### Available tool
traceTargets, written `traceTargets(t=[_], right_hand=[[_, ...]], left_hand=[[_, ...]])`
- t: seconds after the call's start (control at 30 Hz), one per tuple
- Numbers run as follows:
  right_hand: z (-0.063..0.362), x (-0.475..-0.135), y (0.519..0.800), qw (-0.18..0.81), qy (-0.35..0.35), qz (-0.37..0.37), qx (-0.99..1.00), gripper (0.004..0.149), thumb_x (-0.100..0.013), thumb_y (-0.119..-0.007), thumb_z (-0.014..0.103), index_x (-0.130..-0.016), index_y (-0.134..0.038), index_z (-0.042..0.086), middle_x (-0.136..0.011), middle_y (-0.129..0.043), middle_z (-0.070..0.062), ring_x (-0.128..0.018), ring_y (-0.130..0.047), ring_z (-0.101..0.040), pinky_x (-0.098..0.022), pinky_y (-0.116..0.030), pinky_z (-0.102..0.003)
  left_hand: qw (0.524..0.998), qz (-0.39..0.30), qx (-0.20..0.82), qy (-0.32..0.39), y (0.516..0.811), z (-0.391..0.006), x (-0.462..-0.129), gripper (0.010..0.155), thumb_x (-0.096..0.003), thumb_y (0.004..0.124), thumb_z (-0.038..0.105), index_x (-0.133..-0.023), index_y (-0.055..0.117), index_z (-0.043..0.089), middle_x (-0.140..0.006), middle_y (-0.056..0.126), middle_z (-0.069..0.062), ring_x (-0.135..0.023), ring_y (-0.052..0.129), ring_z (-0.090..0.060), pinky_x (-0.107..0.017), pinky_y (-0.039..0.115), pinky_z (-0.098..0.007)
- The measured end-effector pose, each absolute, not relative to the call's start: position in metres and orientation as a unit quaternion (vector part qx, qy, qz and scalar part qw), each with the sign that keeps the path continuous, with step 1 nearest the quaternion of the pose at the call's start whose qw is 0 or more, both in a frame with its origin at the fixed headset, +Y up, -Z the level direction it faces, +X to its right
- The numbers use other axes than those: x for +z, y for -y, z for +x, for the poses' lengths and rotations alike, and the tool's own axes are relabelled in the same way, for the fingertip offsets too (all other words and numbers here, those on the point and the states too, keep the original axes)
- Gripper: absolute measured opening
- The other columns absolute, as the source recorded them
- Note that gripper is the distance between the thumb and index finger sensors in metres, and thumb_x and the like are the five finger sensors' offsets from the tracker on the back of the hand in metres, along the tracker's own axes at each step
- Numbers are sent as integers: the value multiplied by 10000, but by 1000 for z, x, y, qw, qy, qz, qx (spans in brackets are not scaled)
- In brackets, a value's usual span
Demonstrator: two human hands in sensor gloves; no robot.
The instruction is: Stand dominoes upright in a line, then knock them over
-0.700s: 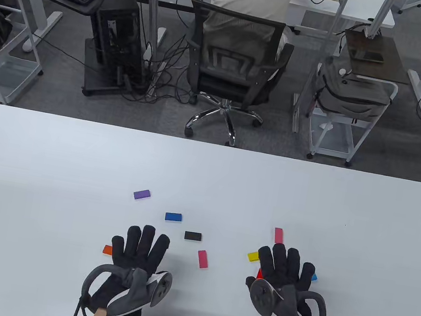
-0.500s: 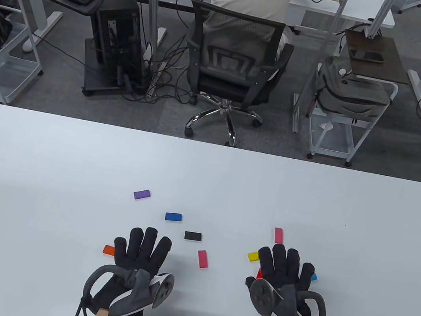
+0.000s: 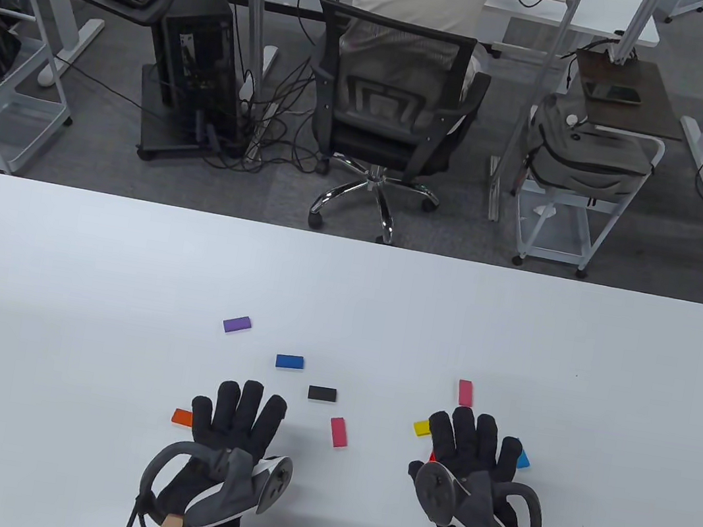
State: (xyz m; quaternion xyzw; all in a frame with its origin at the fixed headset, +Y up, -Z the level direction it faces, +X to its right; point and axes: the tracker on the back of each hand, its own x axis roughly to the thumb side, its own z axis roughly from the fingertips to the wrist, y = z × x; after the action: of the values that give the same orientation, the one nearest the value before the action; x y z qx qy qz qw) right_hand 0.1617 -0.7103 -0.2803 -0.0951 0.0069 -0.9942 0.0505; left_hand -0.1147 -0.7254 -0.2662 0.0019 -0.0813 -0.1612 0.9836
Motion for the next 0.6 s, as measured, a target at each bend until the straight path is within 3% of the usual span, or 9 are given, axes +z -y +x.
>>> traceTargets(t=[0.2,0.4,0.6], right_hand=[[161,-278,708,49,-12,-98,-994,734,-634,-506,511,-1177,-200,124,-1223,-235,-276,-1063,-255,-604,-677,-255,-772],[163,-278,708,48,-14,-95,-994,731,-633,-510,508,-1176,-207,123,-1222,-244,-275,-1061,-265,-606,-678,-260,-770],[164,-279,708,45,-14,-93,-995,730,-633,-513,506,-1175,-211,123,-1222,-247,-275,-1062,-266,-603,-677,-260,-770]], left_hand=[[988,-68,-119,67,725,-84,-288,828,-523,522,639,-1187,249,226,-1267,446,-136,-1155,546,-391,-804,423,-646],[978,-146,-149,-2,738,-35,-339,648,-533,551,612,-1091,586,284,-1055,818,9,-969,863,-215,-783,589,-547],[961,-208,-169,-69,754,-10,-372,678,-520,537,651,-1031,706,238,-905,933,-4,-818,956,-199,-727,673,-548]])
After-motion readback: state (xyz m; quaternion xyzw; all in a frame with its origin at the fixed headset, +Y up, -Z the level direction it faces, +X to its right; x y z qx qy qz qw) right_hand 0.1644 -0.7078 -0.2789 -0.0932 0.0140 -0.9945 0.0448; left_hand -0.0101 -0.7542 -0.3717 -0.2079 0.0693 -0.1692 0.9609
